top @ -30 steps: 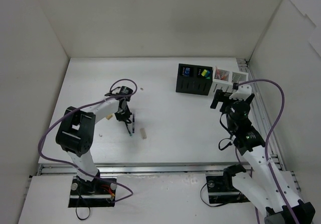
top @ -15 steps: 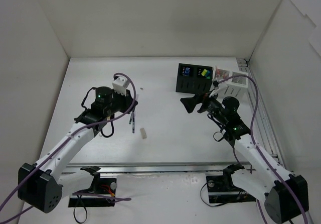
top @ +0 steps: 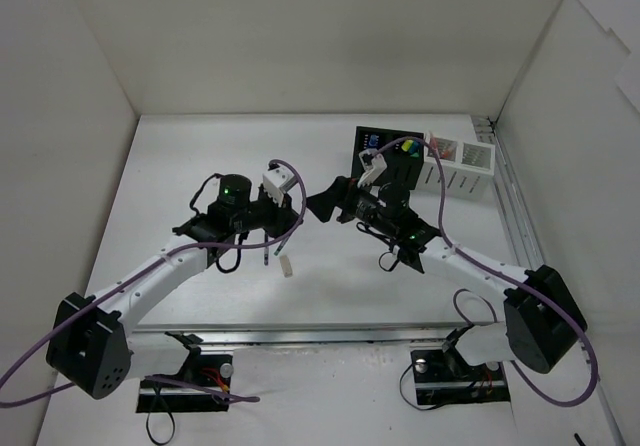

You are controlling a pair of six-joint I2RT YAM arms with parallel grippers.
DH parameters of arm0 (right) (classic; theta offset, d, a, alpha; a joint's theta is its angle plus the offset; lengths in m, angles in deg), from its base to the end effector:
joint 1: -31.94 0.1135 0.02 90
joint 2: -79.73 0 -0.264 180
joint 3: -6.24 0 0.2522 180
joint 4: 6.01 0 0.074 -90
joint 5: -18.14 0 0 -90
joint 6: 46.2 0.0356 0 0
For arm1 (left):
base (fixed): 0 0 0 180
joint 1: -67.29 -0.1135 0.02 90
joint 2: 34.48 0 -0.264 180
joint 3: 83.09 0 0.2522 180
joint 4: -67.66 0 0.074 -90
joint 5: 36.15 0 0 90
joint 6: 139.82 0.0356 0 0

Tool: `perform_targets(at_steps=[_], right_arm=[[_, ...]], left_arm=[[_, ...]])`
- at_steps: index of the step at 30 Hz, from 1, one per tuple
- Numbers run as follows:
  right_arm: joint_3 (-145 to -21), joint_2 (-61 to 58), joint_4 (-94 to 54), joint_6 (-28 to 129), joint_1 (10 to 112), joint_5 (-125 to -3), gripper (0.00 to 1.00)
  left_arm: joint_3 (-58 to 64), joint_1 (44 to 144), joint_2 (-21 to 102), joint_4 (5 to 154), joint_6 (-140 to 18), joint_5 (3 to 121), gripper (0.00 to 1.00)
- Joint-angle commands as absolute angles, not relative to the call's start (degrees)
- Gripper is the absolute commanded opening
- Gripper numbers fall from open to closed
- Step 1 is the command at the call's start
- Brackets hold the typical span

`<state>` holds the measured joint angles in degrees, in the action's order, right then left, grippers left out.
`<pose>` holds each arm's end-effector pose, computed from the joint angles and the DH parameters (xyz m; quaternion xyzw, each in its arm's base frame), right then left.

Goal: Sort the stationery into containers
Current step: Pick up the pen from the center of the board, then place the pen in the storage box.

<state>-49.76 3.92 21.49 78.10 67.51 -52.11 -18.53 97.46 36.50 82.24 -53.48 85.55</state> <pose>0.2363 0.1838 0.2984 -0.1363 0.6469 0.5173 0.5435 0.2343 -0.1579 0.2975 0.3324 0.7362 -0.3739 0.4558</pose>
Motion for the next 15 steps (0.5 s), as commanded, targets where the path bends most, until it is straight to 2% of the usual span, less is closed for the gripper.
perform_targets(at_steps=[1, 7, 9, 10, 12, 15], right_arm=[[-53.22, 2.65, 28.22, 81.50, 70.33, -61.90, 0.77], [-54.71, -1.39, 28.22, 83.08, 73.24, -66.50, 0.66], [-55.50, -2.27, 28.22, 83.08, 74.21, -66.76, 0.54], [-55.86, -2.80, 28.22, 83.17, 74.30, -67.11, 0.39], [-56.03, -2.80, 28.22, 83.17, 75.18, -68.43, 0.27], [-56.12, -2.28, 28.22, 83.08, 75.70, -70.10, 0.00]], left_arm=[[-14.40, 98.58, 36.18, 75.36, -54.83, 82.95, 0.00], [-14.23, 99.11, 37.06, 72.72, -56.94, 80.66, 0.00], [-14.14, 99.63, 37.15, 72.37, -57.12, 80.57, 0.00], [-14.14, 99.63, 37.32, 72.37, -57.12, 80.31, 0.00], [-13.87, 99.63, 37.50, 72.45, -57.73, 79.08, 0.00], [-13.43, 99.63, 37.94, 72.63, -58.34, 78.02, 0.00]])
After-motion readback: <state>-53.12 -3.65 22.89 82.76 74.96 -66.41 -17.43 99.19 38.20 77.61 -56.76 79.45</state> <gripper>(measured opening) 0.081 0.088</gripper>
